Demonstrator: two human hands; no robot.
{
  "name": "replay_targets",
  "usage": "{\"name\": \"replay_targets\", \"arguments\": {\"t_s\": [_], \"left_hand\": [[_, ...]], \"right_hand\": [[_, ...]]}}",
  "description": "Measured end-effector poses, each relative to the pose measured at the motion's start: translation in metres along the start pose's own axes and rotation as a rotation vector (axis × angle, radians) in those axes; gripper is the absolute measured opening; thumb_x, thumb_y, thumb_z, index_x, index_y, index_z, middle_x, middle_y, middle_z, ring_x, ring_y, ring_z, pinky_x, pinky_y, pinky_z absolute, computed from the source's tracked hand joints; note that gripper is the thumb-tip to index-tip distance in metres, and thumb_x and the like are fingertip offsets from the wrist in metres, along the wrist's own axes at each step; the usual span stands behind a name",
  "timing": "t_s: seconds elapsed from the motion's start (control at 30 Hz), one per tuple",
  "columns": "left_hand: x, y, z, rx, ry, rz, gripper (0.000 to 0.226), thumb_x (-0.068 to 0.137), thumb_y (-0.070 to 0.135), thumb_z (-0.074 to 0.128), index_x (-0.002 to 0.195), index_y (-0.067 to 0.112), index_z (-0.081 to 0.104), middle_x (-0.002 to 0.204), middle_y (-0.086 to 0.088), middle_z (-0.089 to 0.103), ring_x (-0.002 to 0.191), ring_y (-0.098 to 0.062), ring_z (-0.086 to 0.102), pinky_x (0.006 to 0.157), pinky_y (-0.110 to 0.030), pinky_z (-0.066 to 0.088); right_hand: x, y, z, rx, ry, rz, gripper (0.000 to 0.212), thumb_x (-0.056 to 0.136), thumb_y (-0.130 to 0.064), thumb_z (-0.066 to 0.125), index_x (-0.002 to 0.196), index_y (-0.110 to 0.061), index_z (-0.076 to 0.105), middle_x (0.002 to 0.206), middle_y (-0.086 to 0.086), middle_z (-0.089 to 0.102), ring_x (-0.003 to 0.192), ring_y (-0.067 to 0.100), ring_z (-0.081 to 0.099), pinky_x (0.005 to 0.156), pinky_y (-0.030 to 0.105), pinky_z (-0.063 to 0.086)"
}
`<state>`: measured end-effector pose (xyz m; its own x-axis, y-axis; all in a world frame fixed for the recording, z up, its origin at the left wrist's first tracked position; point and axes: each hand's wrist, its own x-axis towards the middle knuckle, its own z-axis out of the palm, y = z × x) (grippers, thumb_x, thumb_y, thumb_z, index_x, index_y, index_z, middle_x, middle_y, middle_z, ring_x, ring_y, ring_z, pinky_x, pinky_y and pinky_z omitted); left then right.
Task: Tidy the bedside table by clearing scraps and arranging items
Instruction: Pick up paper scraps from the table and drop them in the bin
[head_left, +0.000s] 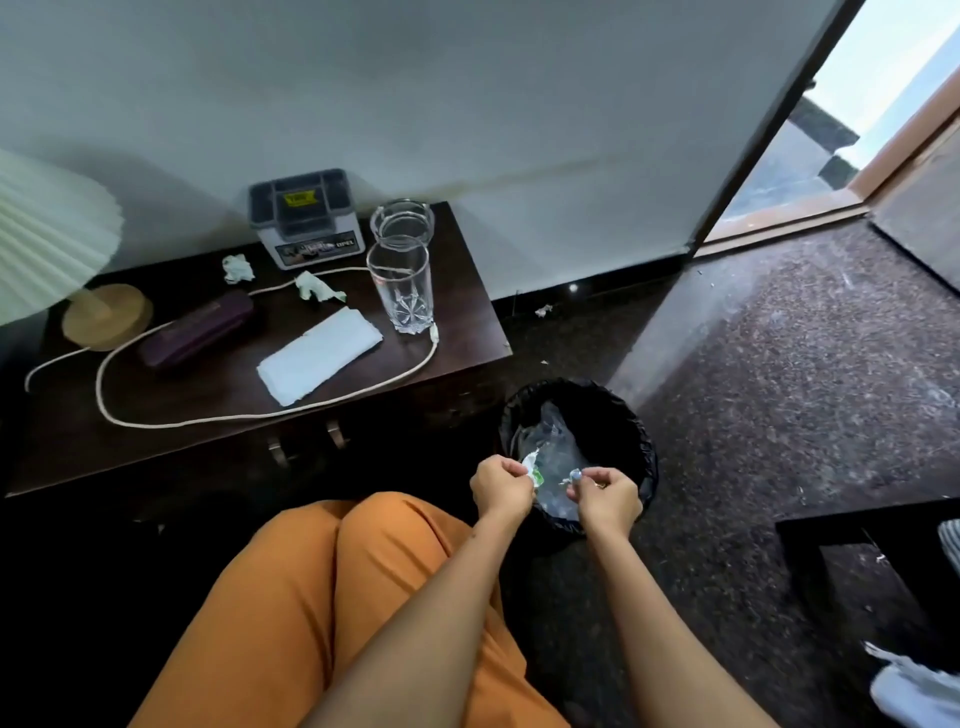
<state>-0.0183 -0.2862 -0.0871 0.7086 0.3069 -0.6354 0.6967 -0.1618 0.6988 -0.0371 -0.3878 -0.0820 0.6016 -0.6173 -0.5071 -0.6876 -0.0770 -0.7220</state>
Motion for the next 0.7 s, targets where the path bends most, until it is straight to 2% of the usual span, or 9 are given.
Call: {"name": "replay_targets", "arguments": {"t_s": [0.1, 0.27, 0.37, 0.43, 0.53, 0.57, 0.6, 0.63, 0.7], "left_hand": [[0.000, 0.000, 0.013, 0.012, -0.093, -0.026, 0.021, 0.078, 0.007, 0.060, 0.064, 0.023, 0.060, 0.094, -0.008, 0.071, 0.088, -0.026, 0.070, 0.082, -0.035, 0.058], [0.003, 0.008, 0.027, 0.039, -0.280, -0.103, 0.032, 0.076, -0.004, 0.045, 0.056, 0.020, 0.047, 0.069, -0.007, 0.051, 0.071, -0.021, 0.052, 0.069, -0.029, 0.046], [0.005, 0.021, 0.032, 0.028, -0.369, -0.123, 0.039, 0.077, -0.010, 0.033, 0.052, 0.019, 0.030, 0.059, -0.003, 0.027, 0.055, -0.017, 0.029, 0.055, -0.028, 0.029], [0.004, 0.030, 0.031, 0.043, -0.407, -0.135, 0.033, 0.082, -0.011, 0.032, 0.058, 0.010, 0.042, 0.067, -0.007, 0.032, 0.060, -0.017, 0.033, 0.050, -0.026, 0.030], [0.007, 0.033, 0.031, -0.006, -0.450, -0.154, 0.032, 0.088, -0.009, 0.033, 0.115, -0.023, 0.042, 0.100, -0.024, 0.047, 0.073, -0.023, 0.042, 0.050, -0.027, 0.039], [0.006, 0.034, 0.029, -0.020, -0.459, -0.153, 0.032, 0.088, -0.009, 0.033, 0.115, -0.025, 0.039, 0.097, -0.009, 0.030, 0.067, -0.020, 0.041, 0.047, -0.027, 0.040], [0.008, 0.035, 0.028, -0.037, -0.466, -0.163, 0.023, 0.088, -0.010, 0.032, 0.102, -0.025, 0.043, 0.129, -0.034, 0.040, 0.061, -0.017, 0.037, 0.045, -0.027, 0.039], [0.006, 0.038, 0.024, -0.035, -0.455, -0.172, 0.015, 0.088, -0.012, 0.032, 0.082, -0.016, 0.045, 0.083, -0.018, 0.049, 0.057, -0.016, 0.033, 0.046, -0.028, 0.039], [0.005, 0.039, 0.018, -0.083, -0.440, -0.202, 0.030, 0.087, -0.012, 0.032, 0.066, 0.008, 0.038, 0.064, -0.006, 0.032, 0.054, -0.015, 0.029, 0.049, -0.029, 0.039]], "right_hand": [[0.011, 0.006, 0.001, -0.039, -0.046, 0.052, 0.022, 0.089, -0.014, 0.054, 0.098, -0.004, 0.072, 0.094, 0.012, 0.072, 0.093, 0.028, 0.064, 0.084, 0.033, 0.047], [0.024, 0.001, 0.002, -0.006, -0.082, 0.157, 0.023, 0.090, -0.011, 0.047, 0.101, -0.020, 0.066, 0.096, 0.012, 0.062, 0.078, 0.021, 0.051, 0.053, 0.028, 0.036], [0.038, -0.001, 0.007, 0.074, -0.130, 0.231, 0.036, 0.087, -0.008, 0.044, 0.118, -0.014, 0.061, 0.100, 0.008, 0.056, 0.082, 0.021, 0.050, 0.068, 0.029, 0.041], [0.044, -0.007, 0.007, 0.129, -0.151, 0.273, 0.047, 0.089, -0.006, 0.042, 0.135, -0.010, 0.048, 0.114, 0.011, 0.055, 0.091, 0.024, 0.052, 0.077, 0.033, 0.046], [0.041, -0.019, 0.004, 0.188, -0.134, 0.322, 0.048, 0.094, -0.006, 0.038, 0.141, -0.011, 0.040, 0.136, 0.014, 0.046, 0.110, 0.032, 0.053, 0.092, 0.042, 0.052], [0.039, -0.021, 0.005, 0.170, -0.105, 0.319, 0.048, 0.094, -0.006, 0.038, 0.142, -0.011, 0.039, 0.139, 0.014, 0.045, 0.116, 0.034, 0.051, 0.095, 0.046, 0.050], [0.038, -0.022, 0.005, 0.135, -0.069, 0.305, 0.049, 0.094, -0.007, 0.038, 0.142, -0.011, 0.038, 0.141, 0.015, 0.045, 0.119, 0.035, 0.051, 0.098, 0.047, 0.048], [0.036, -0.023, 0.005, 0.105, -0.037, 0.286, 0.048, 0.094, -0.009, 0.038, 0.142, -0.011, 0.038, 0.142, 0.015, 0.045, 0.120, 0.036, 0.050, 0.100, 0.047, 0.047], [0.030, -0.025, 0.007, 0.069, 0.014, 0.260, 0.048, 0.094, -0.010, 0.039, 0.141, -0.010, 0.039, 0.140, 0.015, 0.048, 0.120, 0.036, 0.051, 0.100, 0.044, 0.045]]}}
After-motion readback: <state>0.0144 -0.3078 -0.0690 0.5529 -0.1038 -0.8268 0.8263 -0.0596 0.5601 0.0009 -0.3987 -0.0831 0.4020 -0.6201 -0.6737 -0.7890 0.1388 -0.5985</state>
